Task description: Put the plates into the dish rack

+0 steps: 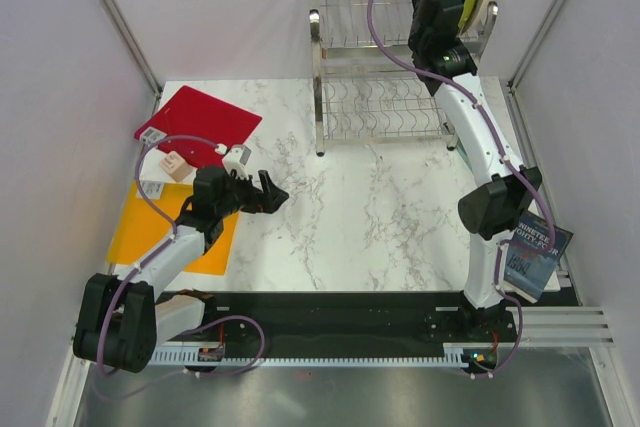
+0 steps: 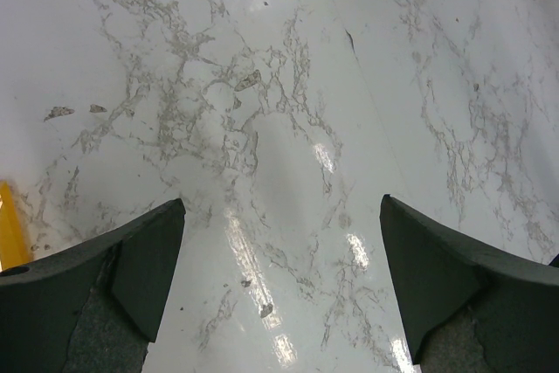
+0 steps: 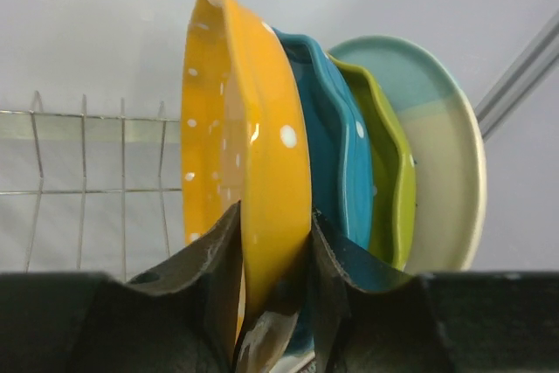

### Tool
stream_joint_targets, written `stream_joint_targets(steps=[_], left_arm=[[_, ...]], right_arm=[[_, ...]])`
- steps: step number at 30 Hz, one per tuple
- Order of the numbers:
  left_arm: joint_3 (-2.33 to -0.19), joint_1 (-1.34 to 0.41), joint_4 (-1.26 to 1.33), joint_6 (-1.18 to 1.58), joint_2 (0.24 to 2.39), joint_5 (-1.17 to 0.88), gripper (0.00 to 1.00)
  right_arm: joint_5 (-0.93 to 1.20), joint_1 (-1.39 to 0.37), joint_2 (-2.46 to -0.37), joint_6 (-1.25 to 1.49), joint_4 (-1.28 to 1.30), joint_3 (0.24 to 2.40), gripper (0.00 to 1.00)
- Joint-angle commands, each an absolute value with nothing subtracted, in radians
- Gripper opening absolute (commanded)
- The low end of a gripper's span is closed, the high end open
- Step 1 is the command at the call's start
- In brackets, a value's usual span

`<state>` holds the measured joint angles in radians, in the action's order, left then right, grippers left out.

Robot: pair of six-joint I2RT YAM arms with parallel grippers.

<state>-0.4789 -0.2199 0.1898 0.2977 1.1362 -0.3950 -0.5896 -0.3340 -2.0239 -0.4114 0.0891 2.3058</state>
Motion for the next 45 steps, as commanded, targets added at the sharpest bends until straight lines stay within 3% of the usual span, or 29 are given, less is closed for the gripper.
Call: stream_joint_targets(steps=[1,10,17,18,19,22,25,28,31,35,45], left_arm=[[-0.472,-0.216,0.233,0.319,1.134,-0.405,1.00],[-0.463,-0.216,0.244,0.321,1.131,-0.408,1.00],[-0.482,-0.216,0.226,0.318,1.131,-0.381,1.00],[-0.494,-0.216,0.215,0.305,1.131,-0.365,1.00],[-0.509,-0.216,0.204,0.287,1.137,-0.348,1.00],[-0.593,-0.216,0.144,0.195,1.158,-0.250,1.00],[-0.687,-0.216,0.092,0.112,1.203,-0.167,1.00],[-0.782,-0.216,0.037,0.091,1.232,-0.176,1.00],[-0.860,-0.216,0.011,0.078,1.252,-0.195,1.00],[-1.010,-0.215,-0.029,0.020,1.296,-0.224,1.00],[-1.245,-0.216,-0.120,-0.088,1.400,-0.244,1.00]], right_arm=[[-0.681,-0.310,-1.987,-0.480,0.048,2.365,0.41],[-0.683,-0.317,-1.959,-0.494,0.028,2.364,0.43],[-0.651,-0.367,-1.823,-0.538,0.017,2.315,0.57],[-0.626,-0.367,-1.774,-0.517,0.026,2.284,0.60],[-0.614,-0.367,-1.747,-0.503,0.050,2.264,0.70],[-0.478,-0.367,-1.608,-0.439,0.150,2.108,0.77],[-0.363,-0.367,-1.480,-0.277,0.335,1.910,0.98],[-0.244,-0.362,-1.421,-0.142,0.562,1.748,0.98],[-0.089,-0.362,-1.365,-0.020,0.630,1.498,0.98],[-0.142,-0.362,-1.338,0.078,0.608,1.265,0.98],[-0.161,-0.356,-1.440,0.074,0.586,1.351,0.98]])
